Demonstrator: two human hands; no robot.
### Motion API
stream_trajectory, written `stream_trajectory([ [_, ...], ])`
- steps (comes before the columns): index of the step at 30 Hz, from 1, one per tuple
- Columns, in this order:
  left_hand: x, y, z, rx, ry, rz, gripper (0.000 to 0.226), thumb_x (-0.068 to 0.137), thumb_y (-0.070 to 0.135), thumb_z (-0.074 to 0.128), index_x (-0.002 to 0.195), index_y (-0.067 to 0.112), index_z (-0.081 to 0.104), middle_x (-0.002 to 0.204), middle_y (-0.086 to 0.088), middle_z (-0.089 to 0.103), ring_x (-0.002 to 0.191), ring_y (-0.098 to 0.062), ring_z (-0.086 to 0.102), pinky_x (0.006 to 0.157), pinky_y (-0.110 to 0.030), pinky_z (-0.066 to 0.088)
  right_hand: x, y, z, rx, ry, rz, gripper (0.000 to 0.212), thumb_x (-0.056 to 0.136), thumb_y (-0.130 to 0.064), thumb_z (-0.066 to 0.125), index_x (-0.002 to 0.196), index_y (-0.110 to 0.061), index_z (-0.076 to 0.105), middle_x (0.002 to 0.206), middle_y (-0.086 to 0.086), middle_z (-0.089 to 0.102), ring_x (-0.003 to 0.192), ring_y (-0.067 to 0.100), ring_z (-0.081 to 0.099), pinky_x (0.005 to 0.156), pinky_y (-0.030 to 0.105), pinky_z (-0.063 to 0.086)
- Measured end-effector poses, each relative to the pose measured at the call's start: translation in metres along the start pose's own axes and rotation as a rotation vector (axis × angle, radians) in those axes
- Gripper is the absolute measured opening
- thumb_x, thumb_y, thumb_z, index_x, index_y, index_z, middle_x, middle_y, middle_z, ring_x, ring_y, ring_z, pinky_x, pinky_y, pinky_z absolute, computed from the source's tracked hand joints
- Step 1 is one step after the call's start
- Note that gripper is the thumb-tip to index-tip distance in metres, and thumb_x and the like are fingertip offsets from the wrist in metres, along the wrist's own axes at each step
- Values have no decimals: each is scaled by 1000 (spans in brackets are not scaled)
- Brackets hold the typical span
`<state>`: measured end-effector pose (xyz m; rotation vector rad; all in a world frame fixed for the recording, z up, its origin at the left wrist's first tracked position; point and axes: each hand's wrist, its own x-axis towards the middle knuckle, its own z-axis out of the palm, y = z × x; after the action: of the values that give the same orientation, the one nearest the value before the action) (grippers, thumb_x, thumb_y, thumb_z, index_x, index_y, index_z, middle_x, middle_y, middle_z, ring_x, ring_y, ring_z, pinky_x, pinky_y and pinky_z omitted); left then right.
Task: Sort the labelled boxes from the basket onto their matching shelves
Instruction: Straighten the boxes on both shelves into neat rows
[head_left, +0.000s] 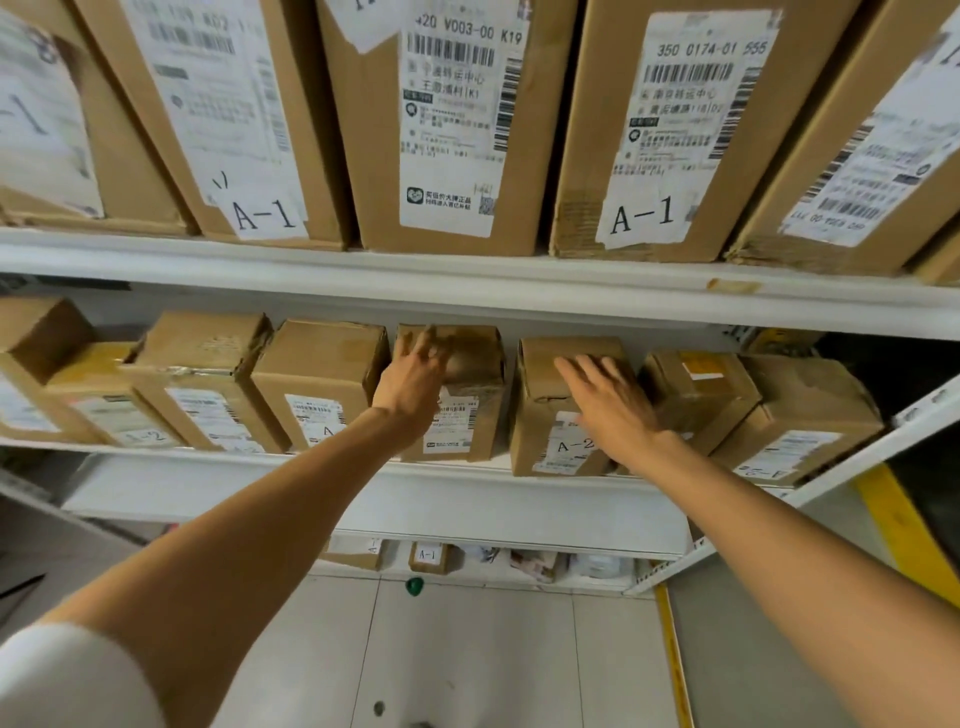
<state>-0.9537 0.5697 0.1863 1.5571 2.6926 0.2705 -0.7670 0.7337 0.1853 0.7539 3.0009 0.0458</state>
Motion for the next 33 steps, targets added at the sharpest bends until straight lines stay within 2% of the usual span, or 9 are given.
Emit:
stream_trajectory([
  [3, -1, -2, 4, 6, 28, 15, 55, 90, 3, 60, 141, 18, 44, 135, -9, 51, 113, -26, 55, 87, -32, 51, 2, 2, 8, -11, -42, 38, 89, 88, -4, 62, 154, -21, 5, 158, 9, 9, 143, 36, 14, 111, 48, 34],
  [5, -4, -1, 6, -10, 33, 14, 45, 94, 6, 55, 137, 18, 48, 124, -12, 54, 96, -22, 59, 83, -30, 52, 0, 3, 12, -44, -51, 52, 89, 89, -7, 62, 154, -18, 3, 159, 14, 4, 144, 41, 8, 112, 52, 32],
  [7, -4, -2, 8, -25, 46, 18, 41, 97, 9, 52, 136, 20, 51, 121, -12, 53, 90, -22, 60, 82, -29, 52, -4, 3, 14, -137, -39, 48, 87, 90, -15, 63, 153, -11, 3, 158, 20, 7, 144, 43, 11, 111, 51, 32],
  [11, -2, 2, 6, -60, 42, 49, 35, 96, 6, 52, 129, 16, 59, 119, -10, 61, 96, -22, 62, 86, -27, 49, -5, 4, 10, -230, -18, 74, 87, 89, -23, 66, 150, -7, 6, 153, 26, 17, 138, 44, 24, 109, 51, 34],
  [17, 2, 14, 9, -117, 66, 82, 38, 94, 1, 55, 127, 17, 62, 124, -10, 60, 104, -27, 60, 94, -31, 47, -3, 8, 11, -196, -28, 63, 85, 87, -17, 68, 150, -8, 11, 152, 24, 19, 139, 44, 23, 112, 54, 28],
  [21, 1, 22, 15, -130, 73, 104, 42, 94, 5, 56, 131, 23, 59, 130, -6, 58, 107, -27, 60, 96, -32, 47, -2, 15, 9, -204, -39, 67, 83, 85, -19, 70, 148, -9, 17, 149, 24, 23, 135, 43, 28, 110, 53, 34],
  [25, -2, 19, 7, -218, -19, 98, 51, 92, -2, 55, 137, 21, 52, 138, -7, 52, 116, -27, 57, 99, -31, 48, -3, 15, -1, -121, -24, 37, 72, 86, -21, 67, 144, -12, 25, 147, 19, 27, 132, 37, 31, 108, 48, 37],
  [29, -22, 13, -4, -204, 0, 124, 61, 90, -4, 56, 144, 21, 41, 145, -6, 46, 126, -26, 50, 105, -34, 43, -5, -11, -17, -86, -8, -105, 64, 95, -28, 54, 148, -12, 22, 153, 12, 20, 142, 28, 18, 112, 40, 30],
  [33, -47, -32, -18, -187, 161, 47, 60, 88, 8, 63, 144, 16, 40, 144, -8, 44, 129, -25, 44, 104, -32, 40, 4, -66, -29, -9, 69, -260, 57, 94, -26, 55, 143, -8, 33, 146, 10, 33, 135, 25, 33, 103, 34, 40],
])
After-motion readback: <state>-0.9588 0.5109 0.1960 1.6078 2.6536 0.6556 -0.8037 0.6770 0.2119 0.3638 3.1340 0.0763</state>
